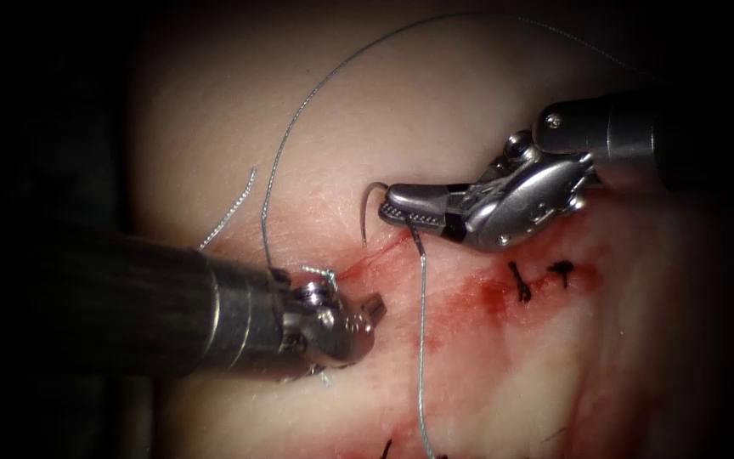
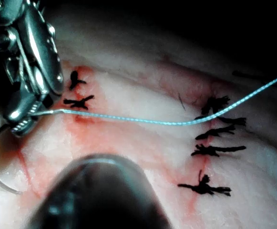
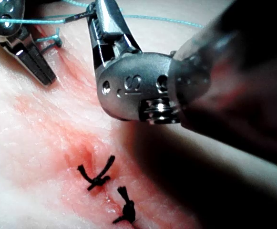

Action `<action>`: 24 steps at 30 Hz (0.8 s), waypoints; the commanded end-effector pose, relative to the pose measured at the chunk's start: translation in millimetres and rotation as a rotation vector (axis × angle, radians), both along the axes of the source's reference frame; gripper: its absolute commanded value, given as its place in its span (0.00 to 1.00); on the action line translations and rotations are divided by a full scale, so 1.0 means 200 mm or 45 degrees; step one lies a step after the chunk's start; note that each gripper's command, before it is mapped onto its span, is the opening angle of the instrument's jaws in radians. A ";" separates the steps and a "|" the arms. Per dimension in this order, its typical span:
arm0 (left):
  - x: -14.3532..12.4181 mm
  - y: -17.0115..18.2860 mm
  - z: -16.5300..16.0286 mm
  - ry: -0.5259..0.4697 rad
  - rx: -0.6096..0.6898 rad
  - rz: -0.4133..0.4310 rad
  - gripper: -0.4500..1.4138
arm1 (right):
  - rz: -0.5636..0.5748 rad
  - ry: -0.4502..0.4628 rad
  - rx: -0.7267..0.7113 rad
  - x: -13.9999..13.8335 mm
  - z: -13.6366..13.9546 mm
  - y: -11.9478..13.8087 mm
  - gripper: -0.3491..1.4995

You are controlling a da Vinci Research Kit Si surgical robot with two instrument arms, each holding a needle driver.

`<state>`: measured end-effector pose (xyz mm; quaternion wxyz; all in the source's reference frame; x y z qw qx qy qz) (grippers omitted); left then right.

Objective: Wound Closure

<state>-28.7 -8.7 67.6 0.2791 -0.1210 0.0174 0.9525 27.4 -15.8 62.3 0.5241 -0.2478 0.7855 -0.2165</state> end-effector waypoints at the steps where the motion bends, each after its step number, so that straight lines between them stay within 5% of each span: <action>1: -0.002 -0.001 0.003 -0.004 0.002 -0.001 0.13 | 0.001 0.002 0.000 0.005 0.001 0.000 0.00; 6: -0.003 -0.006 0.008 -0.023 0.093 0.022 0.02 | -0.020 -0.017 0.129 0.011 -0.003 0.005 0.00; 17: -0.004 -0.014 0.015 0.016 0.185 0.047 0.03 | -0.048 -0.045 0.301 0.018 -0.009 0.013 0.00; 24: -0.004 -0.014 0.015 0.017 0.184 0.055 0.08 | -0.166 -0.188 0.476 0.017 -0.009 0.017 0.00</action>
